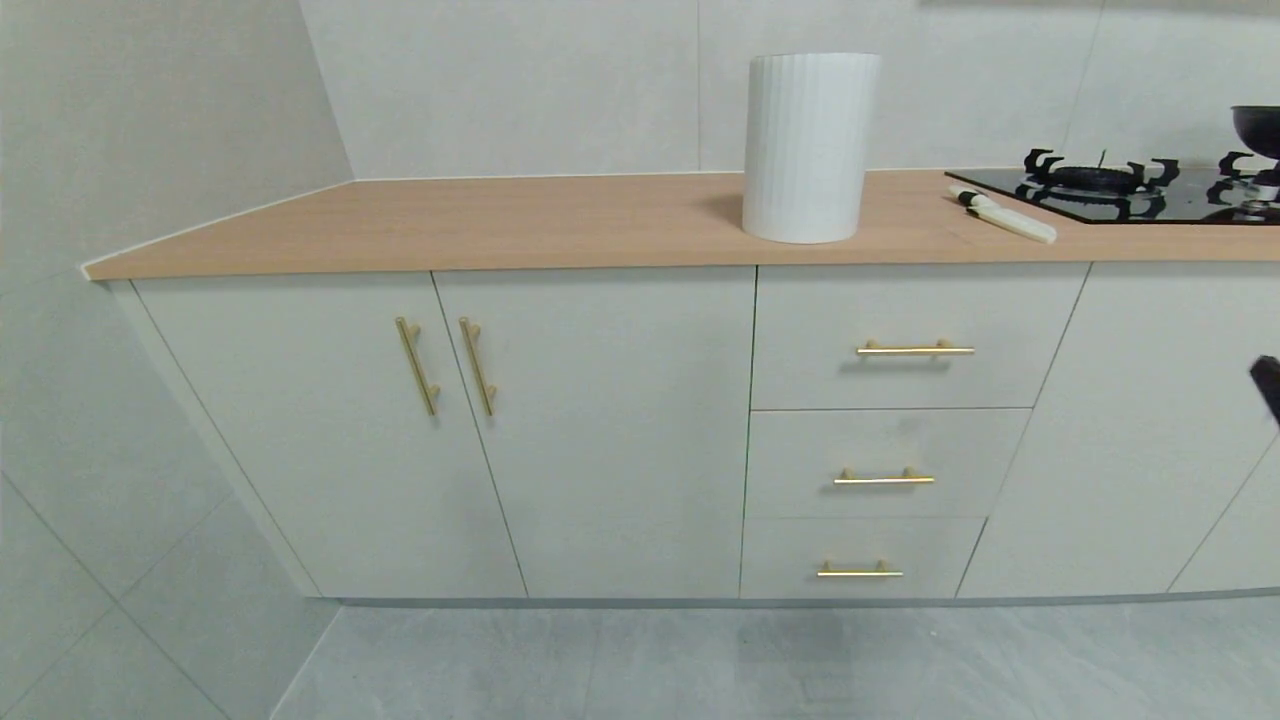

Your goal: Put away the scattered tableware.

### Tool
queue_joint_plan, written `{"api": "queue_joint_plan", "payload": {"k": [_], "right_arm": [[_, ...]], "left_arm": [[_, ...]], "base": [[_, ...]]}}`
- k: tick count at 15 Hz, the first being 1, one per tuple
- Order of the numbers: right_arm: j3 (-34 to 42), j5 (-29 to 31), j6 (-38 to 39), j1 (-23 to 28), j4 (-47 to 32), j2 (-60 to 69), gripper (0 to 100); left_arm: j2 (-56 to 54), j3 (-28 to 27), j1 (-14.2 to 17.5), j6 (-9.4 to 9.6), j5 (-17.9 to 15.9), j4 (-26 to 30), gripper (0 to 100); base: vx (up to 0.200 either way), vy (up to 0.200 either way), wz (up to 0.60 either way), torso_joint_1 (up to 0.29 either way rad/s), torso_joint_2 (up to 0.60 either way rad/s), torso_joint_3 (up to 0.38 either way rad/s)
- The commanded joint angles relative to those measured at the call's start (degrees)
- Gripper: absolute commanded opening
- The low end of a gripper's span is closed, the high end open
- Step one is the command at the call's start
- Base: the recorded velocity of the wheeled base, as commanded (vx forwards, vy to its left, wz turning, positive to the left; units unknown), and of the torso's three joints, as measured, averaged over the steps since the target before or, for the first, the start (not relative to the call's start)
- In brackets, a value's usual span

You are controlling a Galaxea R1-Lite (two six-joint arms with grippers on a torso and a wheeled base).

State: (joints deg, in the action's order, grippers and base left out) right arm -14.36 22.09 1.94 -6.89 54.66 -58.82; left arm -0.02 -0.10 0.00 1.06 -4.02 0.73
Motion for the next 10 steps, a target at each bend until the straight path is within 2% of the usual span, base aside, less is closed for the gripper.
{"api": "queue_joint_plan", "payload": {"k": [1, 3, 5, 7, 8, 10], "right_arm": [[3.3, 0.1, -8.1, 1.0, -16.1, 30.5, 100], [1.4, 0.1, -9.1, 1.1, -27.3, 41.1, 100], [-3.8, 0.2, -9.1, 1.3, -43.1, 52.7, 100], [-5.2, 2.2, -8.6, 3.4, -44.7, 53.5, 100], [-5.5, 1.8, -8.9, 5.7, -44.9, 55.7, 100], [-5.2, 0.3, -10.3, 6.8, -47.0, 58.8, 100]], "left_arm": [[0.0, 0.0, 0.0, -0.01, 0.0, 0.0, 100], [0.0, 0.0, 0.0, -0.01, 0.0, 0.1, 100], [0.0, 0.0, 0.0, -0.01, 0.0, 0.0, 100], [0.0, 0.0, 0.0, -0.01, 0.0, 0.1, 100], [0.0, 0.0, 0.0, -0.01, 0.0, 0.0, 100], [0.0, 0.0, 0.0, -0.01, 0.0, 0.0, 100]], "base": [[0.000, 0.000, 0.00, 0.000, 0.00, 0.000], [0.000, 0.000, 0.00, 0.000, 0.00, 0.000], [0.000, 0.000, 0.00, 0.000, 0.00, 0.000], [0.000, 0.000, 0.00, 0.000, 0.00, 0.000], [0.000, 0.000, 0.00, 0.000, 0.00, 0.000], [0.000, 0.000, 0.00, 0.000, 0.00, 0.000]]}}
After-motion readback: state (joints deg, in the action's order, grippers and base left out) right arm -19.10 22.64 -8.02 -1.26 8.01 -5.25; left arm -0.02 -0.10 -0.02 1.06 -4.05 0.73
